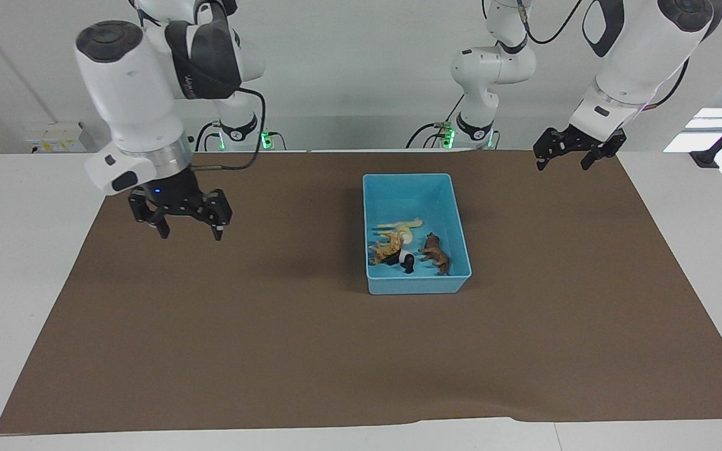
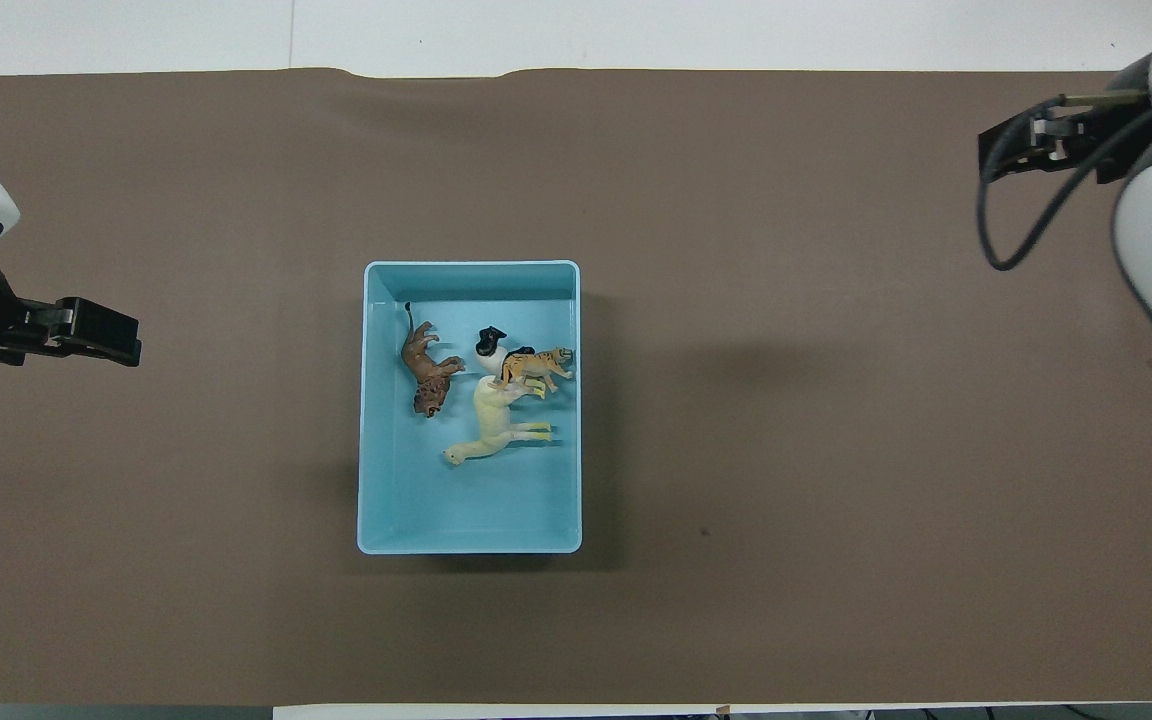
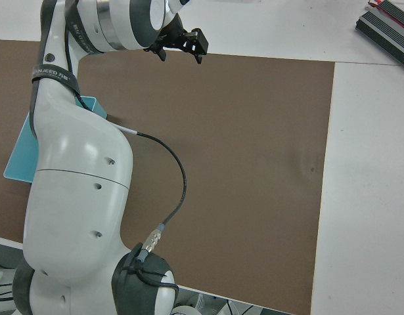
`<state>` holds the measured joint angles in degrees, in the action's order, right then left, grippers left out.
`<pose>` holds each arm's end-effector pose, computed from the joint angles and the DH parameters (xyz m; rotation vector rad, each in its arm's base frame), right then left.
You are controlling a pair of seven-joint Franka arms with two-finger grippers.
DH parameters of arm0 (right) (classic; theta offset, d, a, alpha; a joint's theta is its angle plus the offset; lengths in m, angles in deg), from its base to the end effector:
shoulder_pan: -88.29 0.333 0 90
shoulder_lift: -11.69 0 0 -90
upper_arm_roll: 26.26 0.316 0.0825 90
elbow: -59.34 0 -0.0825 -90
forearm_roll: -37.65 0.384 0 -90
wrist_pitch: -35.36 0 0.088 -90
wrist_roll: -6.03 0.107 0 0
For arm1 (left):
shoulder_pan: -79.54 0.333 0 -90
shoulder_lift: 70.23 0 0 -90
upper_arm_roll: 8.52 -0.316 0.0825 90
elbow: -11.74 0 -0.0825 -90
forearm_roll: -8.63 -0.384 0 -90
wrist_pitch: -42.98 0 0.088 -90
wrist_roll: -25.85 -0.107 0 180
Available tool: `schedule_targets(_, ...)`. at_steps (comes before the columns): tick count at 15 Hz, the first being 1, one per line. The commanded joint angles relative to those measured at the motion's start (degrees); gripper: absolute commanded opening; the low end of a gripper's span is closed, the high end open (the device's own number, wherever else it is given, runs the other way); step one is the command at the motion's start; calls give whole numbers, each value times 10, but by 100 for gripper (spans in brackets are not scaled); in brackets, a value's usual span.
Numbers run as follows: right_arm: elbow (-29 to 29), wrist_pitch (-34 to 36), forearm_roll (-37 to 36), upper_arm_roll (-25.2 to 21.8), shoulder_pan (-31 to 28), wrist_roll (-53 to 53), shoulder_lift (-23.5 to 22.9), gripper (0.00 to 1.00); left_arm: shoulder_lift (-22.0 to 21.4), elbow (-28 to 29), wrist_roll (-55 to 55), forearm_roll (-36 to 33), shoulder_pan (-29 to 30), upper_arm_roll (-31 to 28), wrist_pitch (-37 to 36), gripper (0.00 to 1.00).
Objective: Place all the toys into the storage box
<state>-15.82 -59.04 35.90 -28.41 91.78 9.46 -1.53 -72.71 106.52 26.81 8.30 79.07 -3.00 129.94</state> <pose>0.6326 0.0148 0.6181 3.1021 -0.0532 0.1658 0.5305 -0.0561 0.6045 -3.1197 0.1365 0.1447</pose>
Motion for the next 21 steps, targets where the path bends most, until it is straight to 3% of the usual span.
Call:
schedule_targets(1, -17, 38, 23, 8, -53, -70, 32, 100, 3, -8, -11, -5, 3, 3, 2, 100)
schedule_targets(8, -18, 168, 24, 6, -102, -104, 86, 100, 5, -13, -10, -7, -1, 3, 12, 100)
schedule_targets(11, -44, 181, 21, 4, -111, -142, 100, 100, 4, -13, -10, -8, 0, 2, 16, 100)
schedule_targets(14, -118, 129, 11, 2, -110, -133, 135, 100, 4, -13, -10, -7, -1, 3, 17, 100)
schedule_targets(17, -190, 20, -9, 1, -109, -93, 161, 100, 3, -13, -10, -7, -1, 4, 18, 100)
schedule_targets(21, -180, 3, 0, 2, -111, -88, 154, 100, 1, -11, -10, -6, -1, 4, 17, 100)
